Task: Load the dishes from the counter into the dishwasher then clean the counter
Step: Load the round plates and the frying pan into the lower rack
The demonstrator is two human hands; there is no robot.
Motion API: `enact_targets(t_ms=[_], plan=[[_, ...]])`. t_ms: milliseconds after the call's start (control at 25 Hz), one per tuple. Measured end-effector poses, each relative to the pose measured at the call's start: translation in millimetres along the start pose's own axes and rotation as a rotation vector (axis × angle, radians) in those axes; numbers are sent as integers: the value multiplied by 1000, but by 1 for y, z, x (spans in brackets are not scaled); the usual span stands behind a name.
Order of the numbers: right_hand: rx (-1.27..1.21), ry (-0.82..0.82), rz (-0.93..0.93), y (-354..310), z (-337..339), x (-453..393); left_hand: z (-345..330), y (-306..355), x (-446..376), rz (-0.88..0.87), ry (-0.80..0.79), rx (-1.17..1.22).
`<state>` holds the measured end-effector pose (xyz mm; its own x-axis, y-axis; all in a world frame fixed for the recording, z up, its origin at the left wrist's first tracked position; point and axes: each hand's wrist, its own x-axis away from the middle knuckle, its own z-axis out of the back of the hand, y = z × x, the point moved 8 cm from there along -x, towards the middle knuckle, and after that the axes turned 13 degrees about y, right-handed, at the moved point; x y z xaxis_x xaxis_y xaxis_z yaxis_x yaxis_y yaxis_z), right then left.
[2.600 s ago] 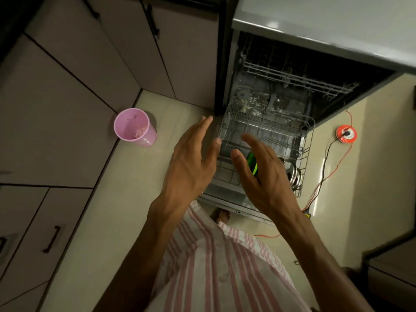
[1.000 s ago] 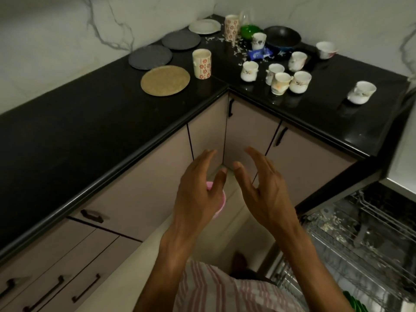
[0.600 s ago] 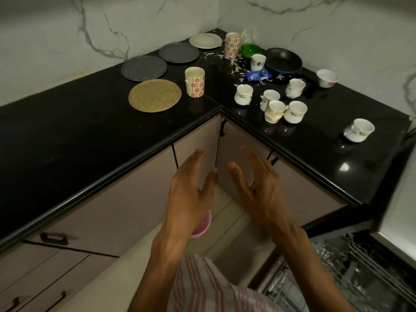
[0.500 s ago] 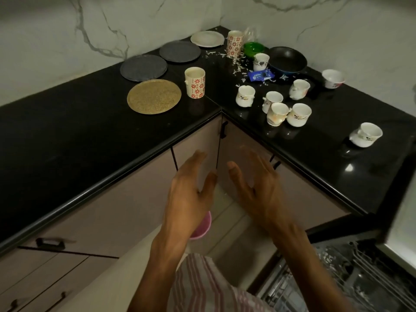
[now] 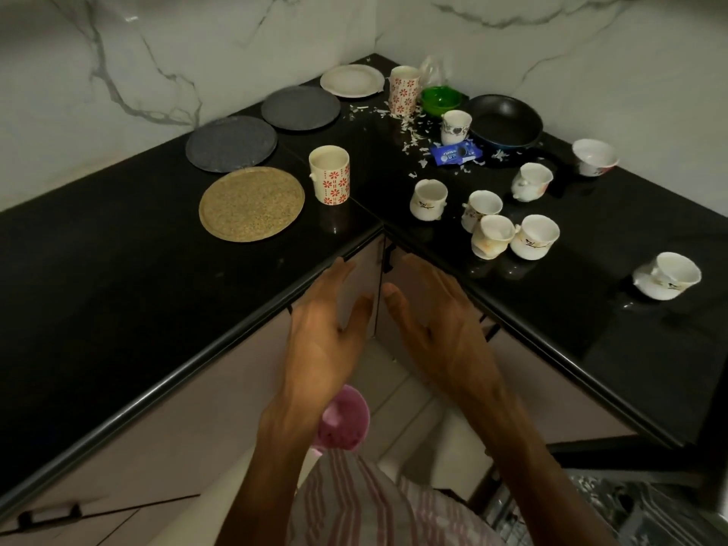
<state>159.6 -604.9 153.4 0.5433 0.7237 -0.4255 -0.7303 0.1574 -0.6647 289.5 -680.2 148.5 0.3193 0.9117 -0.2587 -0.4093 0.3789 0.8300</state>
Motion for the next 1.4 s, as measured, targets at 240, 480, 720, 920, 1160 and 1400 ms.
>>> enact_targets(t_ms=[240,480,720,920,1160,1400], plan=[[-83,-31,43,16,-25,-43,-21,-17,-34,92,26,-25],[-170,-169,3,46,-33,-86,-54,-11,-62,147,122,-83],[-218,-309,24,70,-32,-129,-83,0,-83,207,234,-79],[-207,-389,53,80,-48,-153,-89,-9,-95,249,289,-118],[-235,-394,104,72,-76,-201,-84,-33,-131,265,337,-133],[-201,-378,148,66,-135,-284,-71,-61,-215,247,395,-94]])
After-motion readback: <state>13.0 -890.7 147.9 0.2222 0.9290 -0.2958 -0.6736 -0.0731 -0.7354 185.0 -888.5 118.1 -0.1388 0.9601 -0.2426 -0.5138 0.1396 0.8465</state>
